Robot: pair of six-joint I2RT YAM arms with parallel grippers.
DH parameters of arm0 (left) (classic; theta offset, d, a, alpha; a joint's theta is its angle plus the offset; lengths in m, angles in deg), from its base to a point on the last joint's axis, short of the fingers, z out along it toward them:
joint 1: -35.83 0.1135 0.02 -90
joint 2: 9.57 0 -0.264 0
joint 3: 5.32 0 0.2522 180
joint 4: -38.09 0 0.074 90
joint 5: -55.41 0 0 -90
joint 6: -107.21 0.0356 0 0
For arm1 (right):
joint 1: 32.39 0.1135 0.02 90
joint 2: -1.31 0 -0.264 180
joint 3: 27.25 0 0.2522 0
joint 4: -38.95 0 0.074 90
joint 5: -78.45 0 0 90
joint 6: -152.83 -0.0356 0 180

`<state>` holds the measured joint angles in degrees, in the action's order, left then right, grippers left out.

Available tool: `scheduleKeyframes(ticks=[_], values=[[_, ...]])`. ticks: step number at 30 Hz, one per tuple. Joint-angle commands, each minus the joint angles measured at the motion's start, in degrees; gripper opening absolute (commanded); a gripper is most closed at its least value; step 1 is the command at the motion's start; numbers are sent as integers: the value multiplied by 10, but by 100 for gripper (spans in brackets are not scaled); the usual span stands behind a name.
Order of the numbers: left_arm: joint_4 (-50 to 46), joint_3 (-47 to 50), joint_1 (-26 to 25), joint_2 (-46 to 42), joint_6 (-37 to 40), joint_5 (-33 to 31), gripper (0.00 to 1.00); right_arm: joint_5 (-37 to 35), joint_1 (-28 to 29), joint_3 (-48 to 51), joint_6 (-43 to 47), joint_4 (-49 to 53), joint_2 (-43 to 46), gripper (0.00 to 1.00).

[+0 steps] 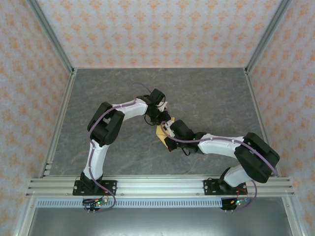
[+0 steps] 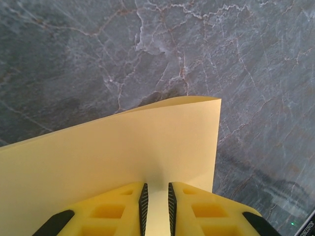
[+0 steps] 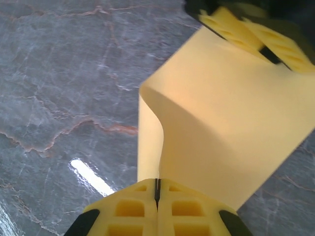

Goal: Fold a paper plane with a square sheet of paper (fold left side to right side)
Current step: Third fold the triangle at the center of the table.

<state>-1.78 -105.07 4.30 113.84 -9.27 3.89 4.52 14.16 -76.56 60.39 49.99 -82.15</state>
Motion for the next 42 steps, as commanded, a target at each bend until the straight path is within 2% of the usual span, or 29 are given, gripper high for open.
scheduleKeyframes(ticks=[1,5,13,23,33,42], values=[[-18,8,-5,15,12,-16,20,80,-34,7,-33,-21,6,0],[-17,7,-8,16,11,-16,20,122,-75,-3,-50,-14,-19,0],[-19,8,-12,14,11,-18,20,129,-108,-31,-60,-2,-66,0],[-18,11,-14,16,9,-21,20,119,-114,-29,-61,-1,-69,0],[-19,12,-14,15,8,-24,19,147,-114,-13,-61,9,-50,0],[-15,17,-14,13,8,-25,19,109,-113,-7,-72,11,-43,0]])
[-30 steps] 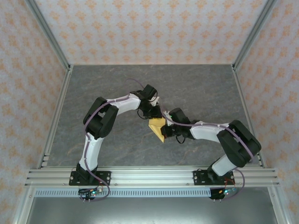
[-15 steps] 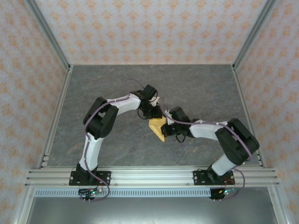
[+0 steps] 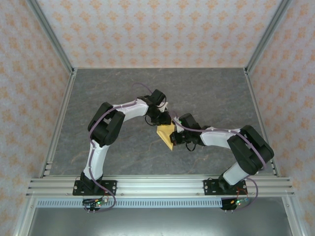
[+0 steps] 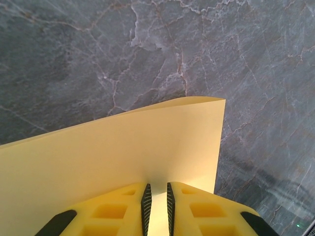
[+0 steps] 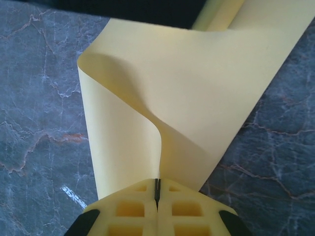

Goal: Fold a paper plane with a square sheet of paper (fold left side to right side)
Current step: Third fold the triangle at the center of the table.

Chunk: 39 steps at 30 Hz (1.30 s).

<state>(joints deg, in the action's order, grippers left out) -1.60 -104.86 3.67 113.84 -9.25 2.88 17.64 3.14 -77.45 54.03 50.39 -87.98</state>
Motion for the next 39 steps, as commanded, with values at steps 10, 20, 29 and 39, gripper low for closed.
scheduleKeyframes(ticks=[10,20,29,39], values=[[-14,19,-8,10,7,-15,19,-29,-3,-9,-10,17,6,0],[-12,22,-8,8,6,-14,19,-29,-3,-18,-9,27,-5,0],[-11,24,-7,-2,7,-13,20,-24,-2,-15,1,52,-25,0],[-57,-31,13,-21,29,-1,26,-24,2,-10,17,94,-39,0]])
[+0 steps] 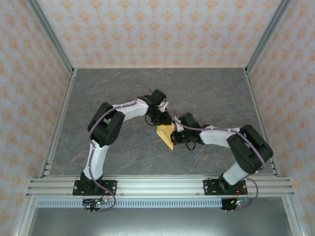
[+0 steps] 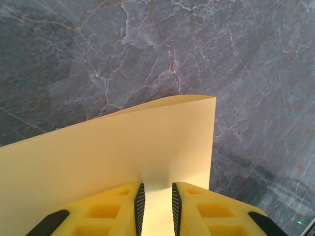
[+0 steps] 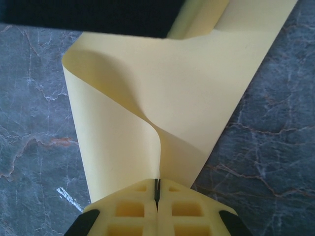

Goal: Fold a paper plane with a square sheet of paper (fold left side to right side)
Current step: Third fold the triangle at the center of the table.

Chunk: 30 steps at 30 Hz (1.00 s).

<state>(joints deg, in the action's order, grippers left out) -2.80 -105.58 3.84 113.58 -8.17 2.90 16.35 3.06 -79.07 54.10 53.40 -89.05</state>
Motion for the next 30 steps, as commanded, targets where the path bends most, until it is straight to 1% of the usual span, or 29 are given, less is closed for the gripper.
scheduleKeyframes(ticks=[1,6,9,11,13,14,15,17,19,22,26,30], values=[[-49,-30,15,-18,19,1,27,-12,4,7,18,65,-30,0],[-70,-60,31,-27,28,3,33,-10,9,-5,21,80,-41,0],[-72,-54,44,-45,30,-11,34,-12,10,-7,21,84,-42,0],[-69,-34,54,-68,31,-18,31,-14,10,-7,21,82,-40,0],[-59,-1,59,-95,31,-18,23,-14,10,-7,21,81,-38,0],[-50,20,58,-111,30,-10,20,-15,10,-8,22,81,-38,0],[-34,44,58,-127,25,11,17,-15,10,-9,21,82,-38,0],[-3,89,57,-158,15,47,14,-14,10,-10,23,81,-39,0],[21,128,53,-178,7,72,12,-14,10,-11,24,82,-40,0],[55,170,38,-192,-7,92,11,-14,10,-12,23,81,-41,0],[90,199,12,-179,-23,93,11,-14,10,-13,23,82,-44,0],[127,212,-1,-161,-44,93,11,-14,10,-12,23,84,-43,0]])
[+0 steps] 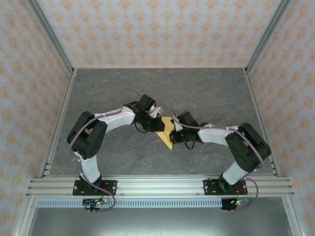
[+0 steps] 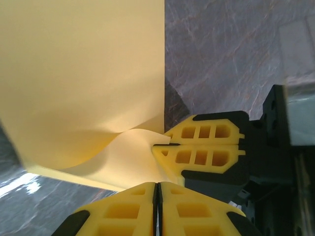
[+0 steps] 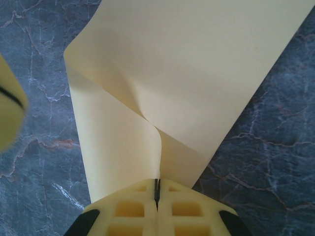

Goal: Fold a paper plane with a square sheet of paper (fold left side to right side)
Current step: Third fold the triangle at the center of the table.

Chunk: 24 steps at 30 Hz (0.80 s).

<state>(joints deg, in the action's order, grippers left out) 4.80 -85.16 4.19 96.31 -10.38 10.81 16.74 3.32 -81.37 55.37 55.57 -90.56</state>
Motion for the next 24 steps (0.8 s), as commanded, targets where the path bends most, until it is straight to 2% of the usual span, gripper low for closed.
scheduleKeyframes(ticks=[1,24], values=[[56,9,-7,15,-25,12,11,-18,8,12,11,62,-28,0],[81,60,-14,68,-22,-39,8,-12,8,12,4,55,-23,0]])
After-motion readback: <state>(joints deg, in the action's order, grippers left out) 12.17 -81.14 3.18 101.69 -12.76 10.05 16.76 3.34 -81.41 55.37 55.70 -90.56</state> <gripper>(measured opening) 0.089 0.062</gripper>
